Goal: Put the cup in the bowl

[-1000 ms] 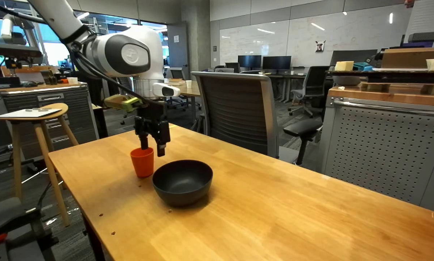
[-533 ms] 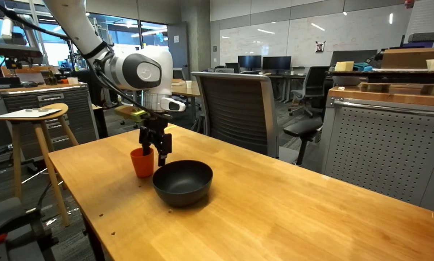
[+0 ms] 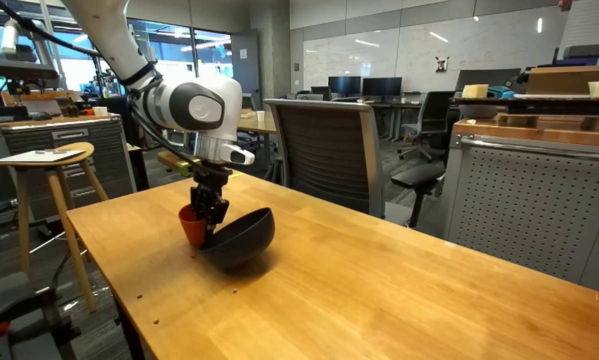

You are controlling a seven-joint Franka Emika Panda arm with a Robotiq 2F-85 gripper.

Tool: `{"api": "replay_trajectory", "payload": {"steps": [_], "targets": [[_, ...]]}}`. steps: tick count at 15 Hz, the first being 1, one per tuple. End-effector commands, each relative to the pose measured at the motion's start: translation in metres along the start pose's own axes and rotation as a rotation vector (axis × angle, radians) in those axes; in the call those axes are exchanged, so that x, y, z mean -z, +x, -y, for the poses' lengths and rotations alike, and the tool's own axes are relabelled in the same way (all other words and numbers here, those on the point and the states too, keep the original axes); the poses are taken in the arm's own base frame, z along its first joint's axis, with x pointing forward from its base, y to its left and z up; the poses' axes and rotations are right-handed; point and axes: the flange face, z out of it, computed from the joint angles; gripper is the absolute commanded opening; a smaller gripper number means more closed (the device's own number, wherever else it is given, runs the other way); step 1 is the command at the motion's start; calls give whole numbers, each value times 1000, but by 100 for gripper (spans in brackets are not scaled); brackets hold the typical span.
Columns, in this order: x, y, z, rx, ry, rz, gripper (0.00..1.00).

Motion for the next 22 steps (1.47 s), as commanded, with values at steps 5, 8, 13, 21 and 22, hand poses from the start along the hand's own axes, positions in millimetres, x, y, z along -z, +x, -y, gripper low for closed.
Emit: {"api": "replay_trajectory", "payload": {"steps": [5,8,13,21,22], "targets": [[21,2,6,-19,-8,-3,84],[29,1,10,-21,-15,-8,100],[44,-6,24,-9,-18,-5,100],[39,-12,34,17,-11,20,26],[37,-11,32,15,-8,20,18]]}}
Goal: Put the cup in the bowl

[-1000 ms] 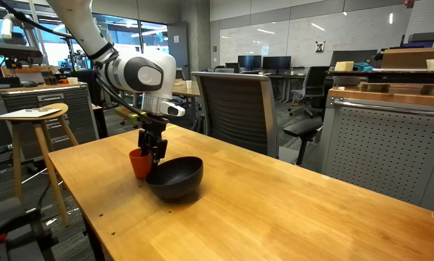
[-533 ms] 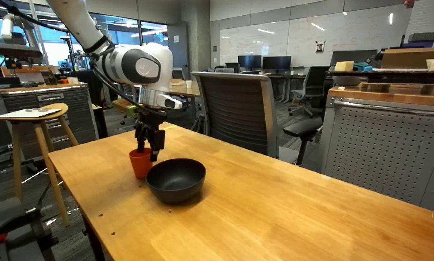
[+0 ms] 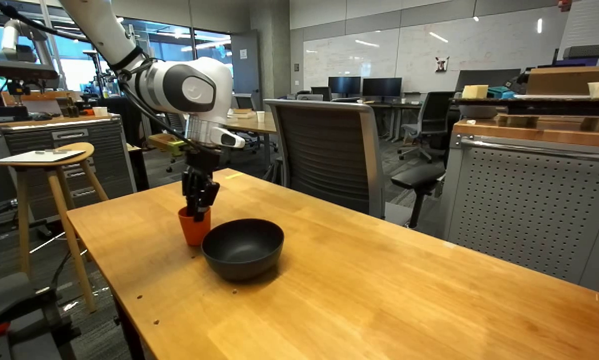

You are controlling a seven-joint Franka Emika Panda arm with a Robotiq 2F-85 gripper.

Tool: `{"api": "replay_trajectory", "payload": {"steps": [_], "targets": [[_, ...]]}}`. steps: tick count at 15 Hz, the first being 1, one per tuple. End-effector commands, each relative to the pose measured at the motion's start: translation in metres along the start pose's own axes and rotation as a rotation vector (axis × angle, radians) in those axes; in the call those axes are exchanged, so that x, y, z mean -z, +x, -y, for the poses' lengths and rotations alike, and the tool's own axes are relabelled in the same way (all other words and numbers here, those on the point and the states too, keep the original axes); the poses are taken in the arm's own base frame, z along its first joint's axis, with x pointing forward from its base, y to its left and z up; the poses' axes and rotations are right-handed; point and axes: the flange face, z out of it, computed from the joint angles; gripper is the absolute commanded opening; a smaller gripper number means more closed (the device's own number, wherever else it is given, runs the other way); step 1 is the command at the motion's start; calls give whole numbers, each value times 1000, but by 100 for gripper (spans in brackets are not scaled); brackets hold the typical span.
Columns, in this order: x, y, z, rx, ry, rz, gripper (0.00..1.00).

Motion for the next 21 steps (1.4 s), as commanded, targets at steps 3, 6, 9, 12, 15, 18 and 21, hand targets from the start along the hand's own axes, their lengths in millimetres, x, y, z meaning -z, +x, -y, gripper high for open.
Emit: {"api": "replay_trajectory", "payload": {"steps": [3,6,9,12,15,18,21], "targets": [[-2,-2,-7,-13,18,24,0],[3,-4,-11,-11,23,18,2],[33,-13,-21,-24,5,-36,2],[68,-17,-47,-73,-15,-106,2],[95,-23,-83,-143,-21,-165,2],[104,-30,-118,-218,-13,-178,2],[86,-32,-141,-254,12,-119,2]]}}
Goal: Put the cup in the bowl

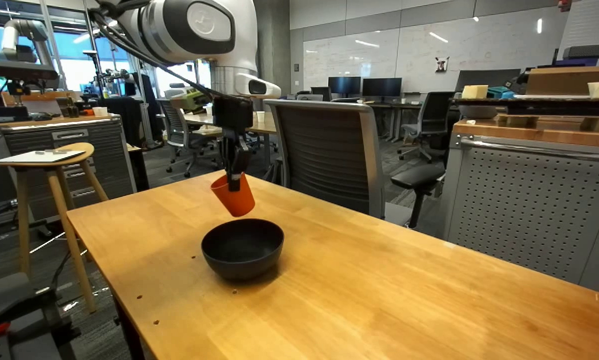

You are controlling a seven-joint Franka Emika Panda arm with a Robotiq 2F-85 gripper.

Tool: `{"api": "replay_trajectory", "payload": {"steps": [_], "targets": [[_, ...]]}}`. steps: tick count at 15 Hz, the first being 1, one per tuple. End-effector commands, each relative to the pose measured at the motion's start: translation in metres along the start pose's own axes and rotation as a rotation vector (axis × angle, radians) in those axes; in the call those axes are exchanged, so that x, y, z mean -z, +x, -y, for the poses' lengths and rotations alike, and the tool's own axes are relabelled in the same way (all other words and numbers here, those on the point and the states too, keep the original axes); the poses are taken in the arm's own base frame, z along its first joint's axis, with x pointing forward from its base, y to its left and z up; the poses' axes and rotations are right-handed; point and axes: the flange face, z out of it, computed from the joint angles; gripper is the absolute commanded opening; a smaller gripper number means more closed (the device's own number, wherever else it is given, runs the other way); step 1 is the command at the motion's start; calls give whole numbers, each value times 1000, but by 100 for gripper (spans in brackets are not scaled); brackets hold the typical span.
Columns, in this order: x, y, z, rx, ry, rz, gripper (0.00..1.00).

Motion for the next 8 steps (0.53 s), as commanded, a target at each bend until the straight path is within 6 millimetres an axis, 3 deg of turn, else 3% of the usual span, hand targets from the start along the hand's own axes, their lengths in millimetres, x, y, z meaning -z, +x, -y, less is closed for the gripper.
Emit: {"api": "replay_trajectory", "payload": {"steps": [1,8], "targets": [[-18,-9,-22,-41,16,76,2],[-91,-4,-36,-46,110,234,2]]}}
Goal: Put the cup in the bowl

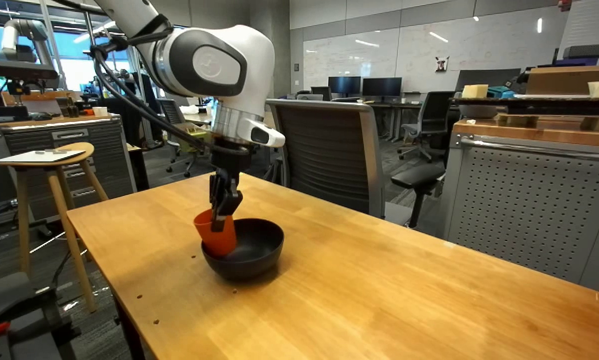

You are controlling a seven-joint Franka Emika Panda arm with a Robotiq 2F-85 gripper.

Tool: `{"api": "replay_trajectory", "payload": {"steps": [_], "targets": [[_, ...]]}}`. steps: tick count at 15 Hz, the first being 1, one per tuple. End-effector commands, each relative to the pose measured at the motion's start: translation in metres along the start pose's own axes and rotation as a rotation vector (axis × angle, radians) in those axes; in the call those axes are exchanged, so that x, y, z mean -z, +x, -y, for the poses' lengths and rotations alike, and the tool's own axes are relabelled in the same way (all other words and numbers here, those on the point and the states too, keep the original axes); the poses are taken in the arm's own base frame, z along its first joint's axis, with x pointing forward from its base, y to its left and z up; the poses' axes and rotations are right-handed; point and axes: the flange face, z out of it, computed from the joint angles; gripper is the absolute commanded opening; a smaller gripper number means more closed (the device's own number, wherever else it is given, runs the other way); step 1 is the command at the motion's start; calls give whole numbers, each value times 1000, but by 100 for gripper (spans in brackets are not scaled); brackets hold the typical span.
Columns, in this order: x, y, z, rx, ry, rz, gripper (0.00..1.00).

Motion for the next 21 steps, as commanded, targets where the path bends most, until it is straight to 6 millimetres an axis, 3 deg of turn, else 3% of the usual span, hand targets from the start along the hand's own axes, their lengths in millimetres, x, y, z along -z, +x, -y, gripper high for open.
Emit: {"api": "replay_trajectory", "payload": {"steps": [1,3,5,9,12,15,18,19,21], "targets": [[-20,15,-8,4,39,50,2],[-25,18,-11,14,39,64,32],[-19,17,-12,25,18,61,46],[25,-3,-3,86,-2,6,77],[71,-32,4,164,-22,-54,99],[106,-66,18,326,-39,-68,100],[124,-94,27,483,-53,-65,100],[115,-71,28,389,-39,-61,100],[122,-85,30,442,-43,-67,100]]}}
